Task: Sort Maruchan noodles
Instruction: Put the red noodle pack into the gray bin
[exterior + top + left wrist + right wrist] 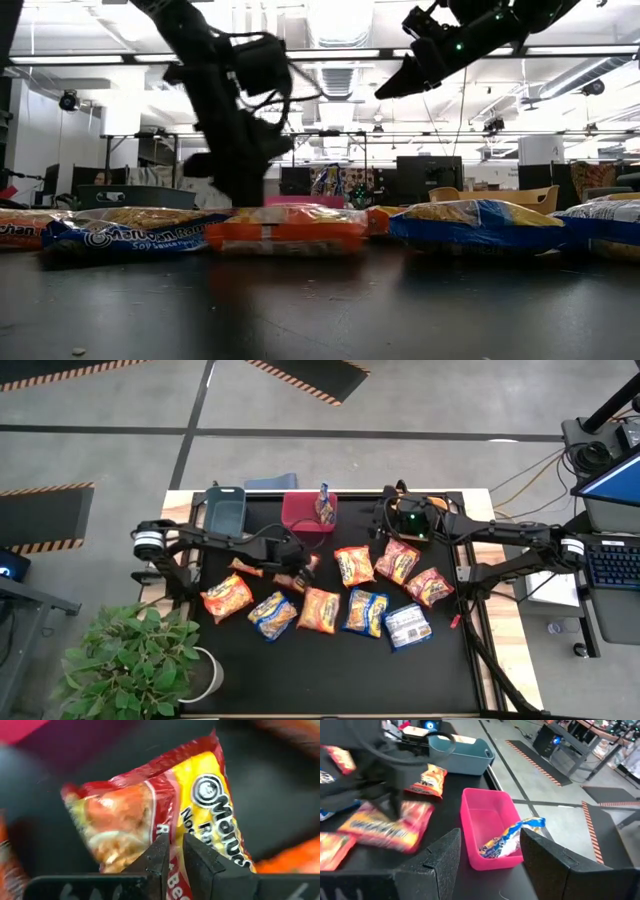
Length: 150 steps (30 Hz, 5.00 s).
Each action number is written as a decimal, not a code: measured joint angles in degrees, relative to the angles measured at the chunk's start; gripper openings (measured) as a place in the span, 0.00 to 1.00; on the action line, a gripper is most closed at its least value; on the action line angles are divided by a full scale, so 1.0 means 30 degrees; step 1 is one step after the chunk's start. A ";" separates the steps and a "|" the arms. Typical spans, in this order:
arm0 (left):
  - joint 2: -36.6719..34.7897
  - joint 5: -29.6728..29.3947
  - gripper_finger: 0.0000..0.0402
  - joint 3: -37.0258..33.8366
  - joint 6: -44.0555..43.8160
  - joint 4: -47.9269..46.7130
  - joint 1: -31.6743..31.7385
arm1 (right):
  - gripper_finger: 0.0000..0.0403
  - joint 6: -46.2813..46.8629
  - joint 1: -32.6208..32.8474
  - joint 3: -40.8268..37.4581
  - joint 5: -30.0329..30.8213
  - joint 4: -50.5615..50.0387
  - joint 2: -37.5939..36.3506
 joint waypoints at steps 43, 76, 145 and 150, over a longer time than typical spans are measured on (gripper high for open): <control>-0.1447 0.5045 0.60 -0.0168 0.4312 -0.1020 0.3499 | 0.48 0.0322 -0.0251 0.0015 -0.0474 -0.1273 0.0000; -0.1454 0.5771 0.20 -0.3941 0.2133 0.5339 0.3492 | 0.48 0.0599 -0.0251 -0.0044 -0.0474 -0.1232 0.0000; -0.3747 -1.2625 0.02 -0.2184 0.6708 -0.2545 1.1150 | 0.48 0.0459 -0.0248 -0.0058 -0.0458 -0.1156 0.0000; -0.2487 -1.2637 0.03 -0.0922 0.6428 -0.3814 1.1150 | 0.48 0.0475 -0.0251 -0.0058 -0.0452 -0.1157 0.0000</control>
